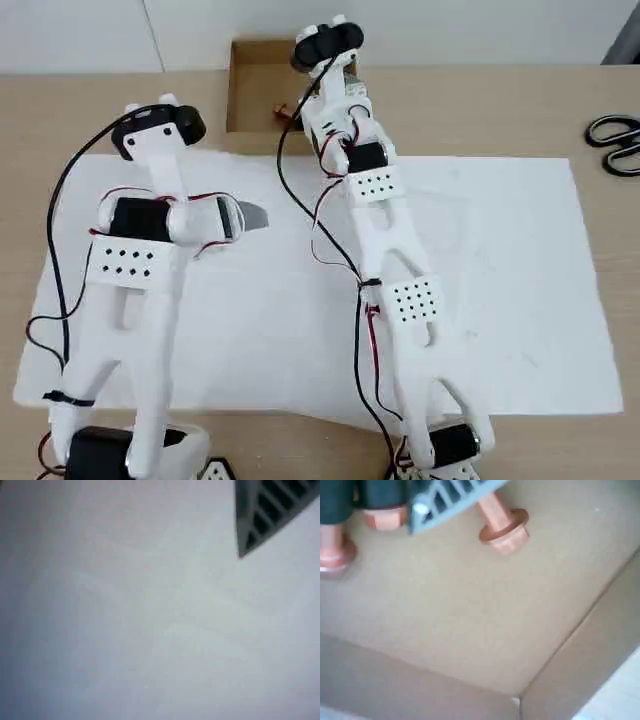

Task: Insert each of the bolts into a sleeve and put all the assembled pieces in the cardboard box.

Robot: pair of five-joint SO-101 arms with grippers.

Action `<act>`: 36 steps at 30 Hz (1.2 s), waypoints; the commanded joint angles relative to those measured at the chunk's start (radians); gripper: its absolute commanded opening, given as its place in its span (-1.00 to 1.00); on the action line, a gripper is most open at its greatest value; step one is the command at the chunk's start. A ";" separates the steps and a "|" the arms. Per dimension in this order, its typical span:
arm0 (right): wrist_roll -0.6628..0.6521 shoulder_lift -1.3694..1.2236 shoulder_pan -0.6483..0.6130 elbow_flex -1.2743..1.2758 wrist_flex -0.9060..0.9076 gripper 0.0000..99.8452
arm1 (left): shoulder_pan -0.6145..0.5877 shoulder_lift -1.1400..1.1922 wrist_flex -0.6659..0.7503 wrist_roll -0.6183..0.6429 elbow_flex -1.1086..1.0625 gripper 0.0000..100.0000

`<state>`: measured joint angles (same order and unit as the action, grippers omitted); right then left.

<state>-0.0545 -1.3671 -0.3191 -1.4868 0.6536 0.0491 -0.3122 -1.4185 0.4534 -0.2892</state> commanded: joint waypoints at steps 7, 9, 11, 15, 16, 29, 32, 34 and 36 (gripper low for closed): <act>-0.011 0.079 -0.001 -0.196 0.131 -0.58 | 0.046 -0.017 -0.006 -0.110 0.042 -0.38; -0.009 0.171 0.001 -0.196 0.265 -0.58 | 0.086 -0.018 -0.006 -0.135 0.048 -0.38; -0.006 0.291 0.001 -0.196 0.420 -0.58 | 0.118 -0.026 -0.006 -0.163 0.074 -0.40; -0.003 0.492 -0.001 -0.195 0.699 -0.58 | 0.180 -0.147 -0.006 -0.213 0.122 -0.48; -0.003 0.533 -0.002 -0.195 0.763 -0.58 | 0.196 -0.192 -0.006 -0.224 0.128 -0.48; 0.017 1.092 -0.048 -0.161 1.072 -0.58 | 0.224 -0.747 -0.058 -0.143 0.036 -0.48; -0.089 1.239 -0.045 0.028 1.069 -0.58 | 0.224 -0.838 -0.057 -0.143 -0.056 -0.48; -0.114 1.345 -0.024 0.219 1.070 -0.58 | 0.224 -0.891 -0.057 -0.143 -0.130 -0.48; -0.115 1.477 0.030 0.442 1.066 -0.58 | 0.224 -0.936 -0.057 -0.143 -0.205 -0.48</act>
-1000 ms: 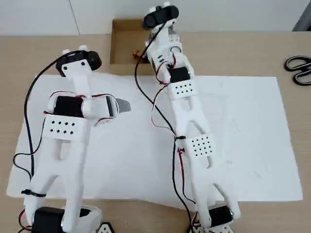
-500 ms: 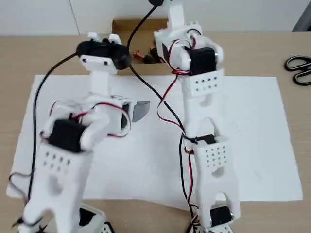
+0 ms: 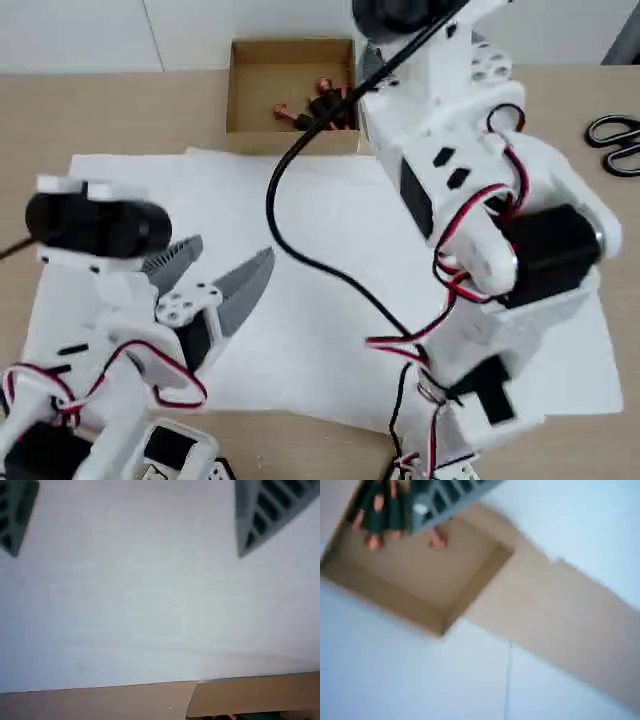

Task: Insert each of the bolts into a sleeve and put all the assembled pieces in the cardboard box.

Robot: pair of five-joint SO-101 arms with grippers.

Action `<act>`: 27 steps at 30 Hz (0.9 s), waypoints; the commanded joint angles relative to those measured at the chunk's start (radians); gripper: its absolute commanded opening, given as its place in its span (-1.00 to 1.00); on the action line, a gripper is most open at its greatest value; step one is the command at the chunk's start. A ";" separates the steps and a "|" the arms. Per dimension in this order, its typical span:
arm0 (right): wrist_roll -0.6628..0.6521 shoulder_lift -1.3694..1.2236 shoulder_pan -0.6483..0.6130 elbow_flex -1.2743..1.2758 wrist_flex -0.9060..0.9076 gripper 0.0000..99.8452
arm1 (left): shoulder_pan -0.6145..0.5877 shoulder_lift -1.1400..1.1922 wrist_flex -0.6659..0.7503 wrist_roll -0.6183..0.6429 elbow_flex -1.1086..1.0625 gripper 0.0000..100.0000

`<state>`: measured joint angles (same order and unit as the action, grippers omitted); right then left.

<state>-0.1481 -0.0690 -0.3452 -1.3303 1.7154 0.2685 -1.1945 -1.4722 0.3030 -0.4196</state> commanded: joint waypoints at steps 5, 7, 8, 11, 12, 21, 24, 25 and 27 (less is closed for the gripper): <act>-0.017 0.553 0.194 0.882 -0.001 -0.58 | 0.005 -0.141 -0.003 0.008 -0.237 -0.48; -0.014 0.696 0.232 1.132 -0.021 -0.58 | 0.005 -0.178 0.023 0.008 -0.298 -0.48; -0.014 0.763 0.242 1.260 -0.038 -0.58 | 0.005 -0.199 0.040 0.008 -0.331 -0.48; -0.014 0.975 0.252 1.616 -0.137 -0.58 | 0.005 -0.276 0.097 0.009 -0.433 -0.48; -0.014 1.050 0.259 1.734 -0.185 -0.58 | 0.005 -0.307 0.121 0.009 -0.475 -0.48; 0.078 1.896 0.329 2.499 -0.667 -0.58 | 0.005 -0.638 0.293 0.009 -0.802 -0.48; 0.078 1.848 0.348 2.544 -0.700 -0.58 | 0.005 -0.612 0.336 0.008 -0.839 -0.48; 0.081 1.831 0.352 2.542 -0.708 -0.58 | 0.005 -0.611 0.347 0.008 -0.845 -0.48; 0.083 1.842 0.355 2.558 -0.714 -0.58 | 0.005 -0.611 0.374 0.008 -0.868 -0.48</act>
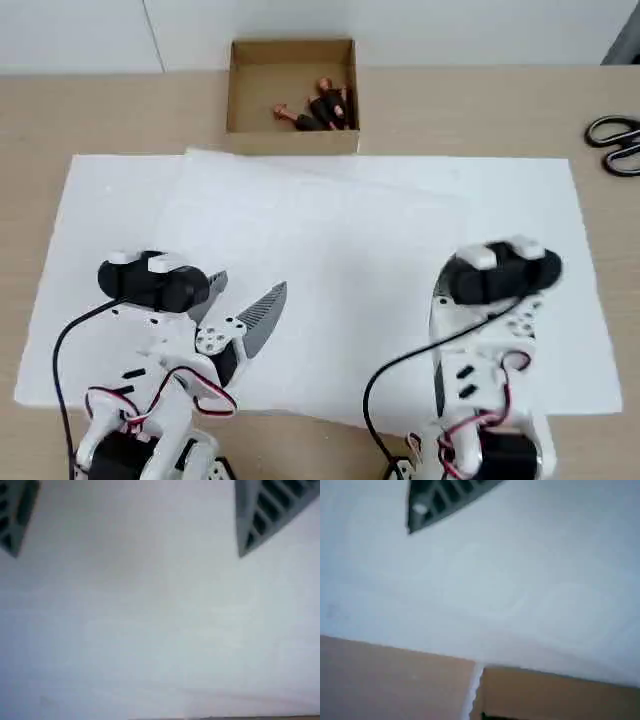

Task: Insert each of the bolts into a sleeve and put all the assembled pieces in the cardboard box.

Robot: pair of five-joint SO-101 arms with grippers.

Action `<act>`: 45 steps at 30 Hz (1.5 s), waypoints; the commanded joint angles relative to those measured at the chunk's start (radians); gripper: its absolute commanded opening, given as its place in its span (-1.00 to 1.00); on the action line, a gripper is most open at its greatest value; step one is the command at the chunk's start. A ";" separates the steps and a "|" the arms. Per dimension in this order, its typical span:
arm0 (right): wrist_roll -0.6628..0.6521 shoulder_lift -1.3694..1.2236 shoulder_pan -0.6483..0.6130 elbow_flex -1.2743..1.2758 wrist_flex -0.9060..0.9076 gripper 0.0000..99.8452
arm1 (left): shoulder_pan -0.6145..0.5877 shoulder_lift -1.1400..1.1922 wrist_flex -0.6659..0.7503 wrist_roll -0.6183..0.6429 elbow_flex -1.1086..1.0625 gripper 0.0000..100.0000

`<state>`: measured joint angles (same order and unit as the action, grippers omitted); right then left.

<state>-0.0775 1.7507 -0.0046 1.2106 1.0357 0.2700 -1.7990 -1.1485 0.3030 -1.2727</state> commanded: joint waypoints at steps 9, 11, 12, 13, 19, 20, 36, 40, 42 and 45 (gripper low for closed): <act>0.012 0.065 0.013 0.279 -0.119 -0.58 | 0.003 -0.006 0.127 0.012 -0.246 -0.48; 0.012 0.065 0.016 0.348 -0.131 -0.58 | 0.006 -0.006 0.126 0.012 -0.285 -0.48; 0.009 0.064 0.018 0.387 -0.137 -0.58 | 0.006 -0.006 0.126 0.012 -0.306 -0.48; 0.011 0.064 0.018 0.423 -0.143 -0.58 | 0.005 -0.006 0.126 0.012 -0.329 -0.48; 0.014 0.062 0.012 0.473 -0.134 -0.58 | -0.049 -0.006 0.121 0.014 -0.367 -0.48; 0.014 0.056 0.012 0.473 -0.131 -0.58 | -0.084 -0.006 0.121 0.014 -0.367 -0.48; 0.012 0.062 0.012 0.473 -0.111 -0.58 | -0.209 -0.006 0.124 0.014 -0.367 -0.48; 0.012 0.062 0.012 0.473 -0.111 -0.58 | -0.209 -0.006 0.124 0.014 -0.367 -0.48; 0.012 0.062 0.012 0.473 -0.111 -0.58 | -0.209 -0.006 0.124 0.014 -0.367 -0.48; 0.012 0.062 0.012 0.473 -0.111 -0.58 | -0.209 -0.006 0.124 0.014 -0.367 -0.48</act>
